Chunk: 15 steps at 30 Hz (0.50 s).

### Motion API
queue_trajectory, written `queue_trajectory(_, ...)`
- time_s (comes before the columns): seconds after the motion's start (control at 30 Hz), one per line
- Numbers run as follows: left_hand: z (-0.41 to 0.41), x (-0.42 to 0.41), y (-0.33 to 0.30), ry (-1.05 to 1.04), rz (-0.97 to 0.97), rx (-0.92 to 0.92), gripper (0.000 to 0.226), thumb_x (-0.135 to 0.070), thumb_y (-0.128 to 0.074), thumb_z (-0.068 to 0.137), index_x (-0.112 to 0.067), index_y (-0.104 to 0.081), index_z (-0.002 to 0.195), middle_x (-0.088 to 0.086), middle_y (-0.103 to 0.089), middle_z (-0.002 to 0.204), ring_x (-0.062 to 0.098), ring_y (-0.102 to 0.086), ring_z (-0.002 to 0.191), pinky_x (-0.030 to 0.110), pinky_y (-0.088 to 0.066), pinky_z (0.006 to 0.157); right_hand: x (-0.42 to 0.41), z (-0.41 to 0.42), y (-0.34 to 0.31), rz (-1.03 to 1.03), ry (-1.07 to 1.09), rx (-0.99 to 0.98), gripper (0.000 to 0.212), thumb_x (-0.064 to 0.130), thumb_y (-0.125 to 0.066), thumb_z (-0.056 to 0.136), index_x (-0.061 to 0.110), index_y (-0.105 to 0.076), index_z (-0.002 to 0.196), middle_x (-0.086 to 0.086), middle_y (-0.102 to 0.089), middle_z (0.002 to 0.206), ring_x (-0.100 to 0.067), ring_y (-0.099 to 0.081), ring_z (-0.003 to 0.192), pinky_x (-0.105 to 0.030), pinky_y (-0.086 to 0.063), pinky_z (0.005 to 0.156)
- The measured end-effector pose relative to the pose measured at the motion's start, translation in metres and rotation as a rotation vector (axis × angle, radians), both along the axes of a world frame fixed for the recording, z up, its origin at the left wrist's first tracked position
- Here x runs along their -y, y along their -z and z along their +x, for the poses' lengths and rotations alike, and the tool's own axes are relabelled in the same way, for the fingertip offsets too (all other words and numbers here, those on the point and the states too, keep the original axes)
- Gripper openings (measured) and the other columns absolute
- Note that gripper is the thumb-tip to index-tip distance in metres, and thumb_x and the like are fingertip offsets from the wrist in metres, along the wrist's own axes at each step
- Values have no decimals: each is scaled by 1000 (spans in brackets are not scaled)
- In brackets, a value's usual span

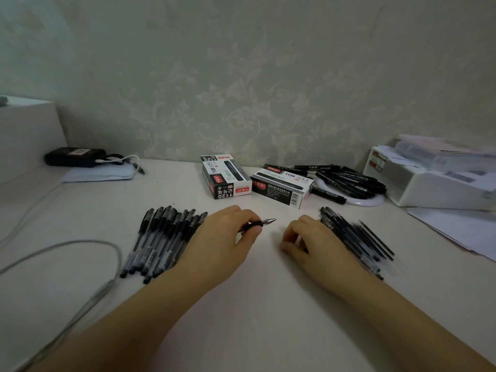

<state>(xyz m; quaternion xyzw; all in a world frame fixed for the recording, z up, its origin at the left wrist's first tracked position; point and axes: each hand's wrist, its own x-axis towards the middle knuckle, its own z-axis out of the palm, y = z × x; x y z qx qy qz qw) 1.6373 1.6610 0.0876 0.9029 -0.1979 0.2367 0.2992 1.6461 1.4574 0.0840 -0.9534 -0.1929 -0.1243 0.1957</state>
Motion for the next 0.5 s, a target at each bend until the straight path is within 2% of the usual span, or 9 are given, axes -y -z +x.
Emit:
queue_trajectory(0.1, 0, 0, 1, 7, 10, -16, 16, -34, -55, 94, -29, -68, 103, -14, -59, 86, 1, -52, 82, 15, -43, 72, 1, 0, -1, 15, 4, -22, 10, 35, -60, 95, 25, -61, 97, 12, -51, 97, -9, -51, 90, -28, -47, 82)
queue_trajectory(0.2, 0, -1, 1, 8, 12, -19, 17, -35, -55, 94, -30, -68, 104, -14, -59, 87, 1, -53, 83, 20, -46, 74, 3, 0, -1, 18, 20, -33, 28, 48, -64, 89, 25, -59, 106, 11, -51, 102, -8, -51, 92, -26, -47, 83)
queue_trajectory(0.27, 1, -1, 2, 7, 11, -16, 17, -35, -55, 94, -29, -68, 104, -15, -59, 86, 1, -52, 83, 18, -45, 73, 5, -1, -2, 23, 54, -44, 35, 53, -67, 85, 25, -57, 104, 11, -50, 102, -7, -52, 90, -26, -48, 81)
queue_trajectory(0.37, 1, -1, 2, 7, 21, -19, 16, -35, -55, 94, -30, -67, 103, -16, -58, 85, -1, -51, 81, 11, -39, 69, 9, 0, -4, 20, 79, -72, 29, 47, -69, 87, 23, -60, 99, 9, -49, 98, -6, -53, 87, -24, -48, 79)
queue_trajectory(0.5, 1, -2, 2, 9, 40, -30, 18, -37, -53, 94, -31, -67, 105, -18, -54, 83, -7, -49, 79, 7, -36, 67, 12, 0, -4, -1, 53, -80, 11, 32, -65, 93, 21, -63, 95, 7, -52, 97, -9, -53, 89, -22, -46, 80)
